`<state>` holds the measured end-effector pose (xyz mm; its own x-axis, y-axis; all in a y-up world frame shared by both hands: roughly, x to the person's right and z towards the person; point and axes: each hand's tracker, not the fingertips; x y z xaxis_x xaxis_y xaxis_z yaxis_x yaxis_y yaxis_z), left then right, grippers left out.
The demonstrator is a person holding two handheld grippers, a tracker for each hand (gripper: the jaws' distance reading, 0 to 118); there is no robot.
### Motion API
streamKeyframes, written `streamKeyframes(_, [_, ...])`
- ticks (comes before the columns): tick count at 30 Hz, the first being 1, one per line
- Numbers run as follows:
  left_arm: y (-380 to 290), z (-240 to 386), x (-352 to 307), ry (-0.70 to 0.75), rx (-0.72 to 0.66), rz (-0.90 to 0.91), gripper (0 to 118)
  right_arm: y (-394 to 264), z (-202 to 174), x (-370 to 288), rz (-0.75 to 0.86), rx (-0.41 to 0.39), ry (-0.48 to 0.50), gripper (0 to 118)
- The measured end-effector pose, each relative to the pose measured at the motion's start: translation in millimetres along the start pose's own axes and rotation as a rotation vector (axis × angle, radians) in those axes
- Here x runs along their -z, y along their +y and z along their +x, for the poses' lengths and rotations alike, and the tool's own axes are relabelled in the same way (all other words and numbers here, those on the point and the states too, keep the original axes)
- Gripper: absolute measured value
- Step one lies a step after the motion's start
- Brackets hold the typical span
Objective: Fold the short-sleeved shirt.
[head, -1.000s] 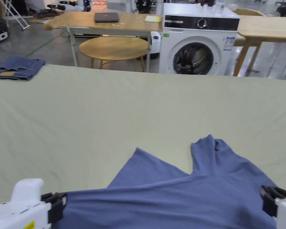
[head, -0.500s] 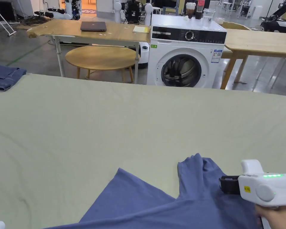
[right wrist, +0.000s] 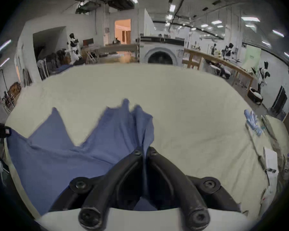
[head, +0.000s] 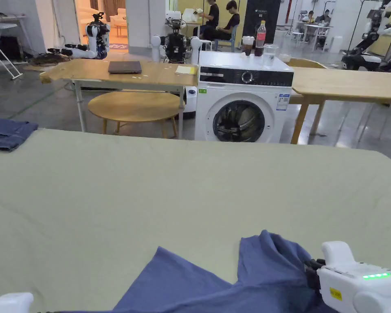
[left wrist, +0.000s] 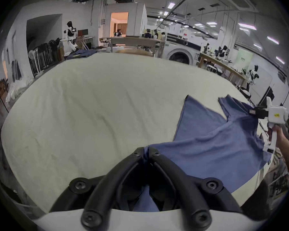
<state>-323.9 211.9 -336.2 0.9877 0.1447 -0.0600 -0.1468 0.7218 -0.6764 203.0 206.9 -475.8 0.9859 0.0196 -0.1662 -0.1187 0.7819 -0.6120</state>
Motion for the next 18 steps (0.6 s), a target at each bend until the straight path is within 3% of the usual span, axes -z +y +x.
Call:
streamKeyframes(3, [34, 8, -6, 0.003, 0.049, 0.048, 0, 27, -4, -38, 0.056, -0.036, -0.021, 1])
streamKeyframes(18, [288, 72, -77, 0.063, 0.217, 0.396, 0, 252, 43, -221, 0.542, 0.014, -0.162, 1])
